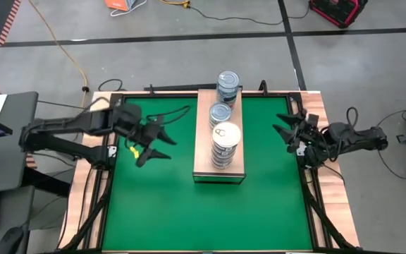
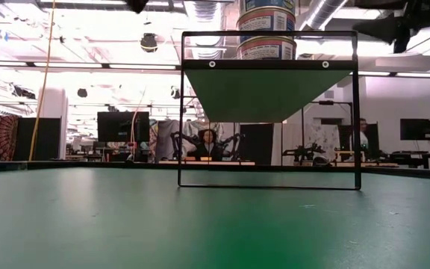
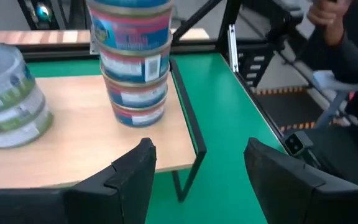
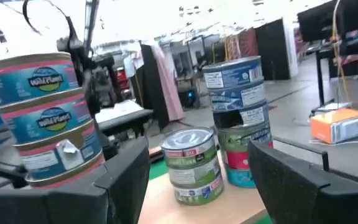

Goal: Stack canned seafood by type on shelf
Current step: Return to Home Position

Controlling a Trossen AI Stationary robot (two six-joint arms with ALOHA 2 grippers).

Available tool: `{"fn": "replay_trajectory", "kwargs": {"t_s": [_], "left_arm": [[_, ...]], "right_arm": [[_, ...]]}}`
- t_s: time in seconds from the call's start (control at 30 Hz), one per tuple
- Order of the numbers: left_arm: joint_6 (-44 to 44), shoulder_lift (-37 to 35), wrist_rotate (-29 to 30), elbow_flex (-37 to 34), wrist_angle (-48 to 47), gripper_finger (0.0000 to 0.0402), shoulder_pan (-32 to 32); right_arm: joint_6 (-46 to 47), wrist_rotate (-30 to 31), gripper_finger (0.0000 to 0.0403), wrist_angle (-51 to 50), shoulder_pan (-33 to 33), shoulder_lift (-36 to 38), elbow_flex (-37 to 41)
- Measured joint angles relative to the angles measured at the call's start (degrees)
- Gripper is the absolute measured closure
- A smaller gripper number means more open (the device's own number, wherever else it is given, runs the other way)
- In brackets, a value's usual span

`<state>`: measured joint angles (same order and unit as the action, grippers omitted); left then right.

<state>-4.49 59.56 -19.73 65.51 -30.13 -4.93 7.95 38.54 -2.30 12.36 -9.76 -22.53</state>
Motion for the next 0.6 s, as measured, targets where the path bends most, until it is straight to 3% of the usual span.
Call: {"fn": "replay_trajectory", "kwargs": {"t_s": [0.17,0.3,0.5,0.6], "left_arm": [[3.05,-7.96,2.26,-18.12,20.72,0.0169,0.04],[4.5,-11.02,5.35,-27.25,32.61,0.0169,0.04],[3.28,-13.33,10.89,-34.94,35.81,0.0169,0.04],[1.29,-14.18,10.8,-38.91,38.68,0.0169,0.1]], "right_arm": [[-3.71,2.52,0.0109,9.69,-0.6,0.16,4.5],[-3.52,2.67,0.0109,12.0,-1.93,0.06,8.29],[1.47,2.63,0.0109,13.79,-3.6,0.07,13.12],[1.45,2.61,0.0109,16.49,-3.99,0.1,14.14]]}}
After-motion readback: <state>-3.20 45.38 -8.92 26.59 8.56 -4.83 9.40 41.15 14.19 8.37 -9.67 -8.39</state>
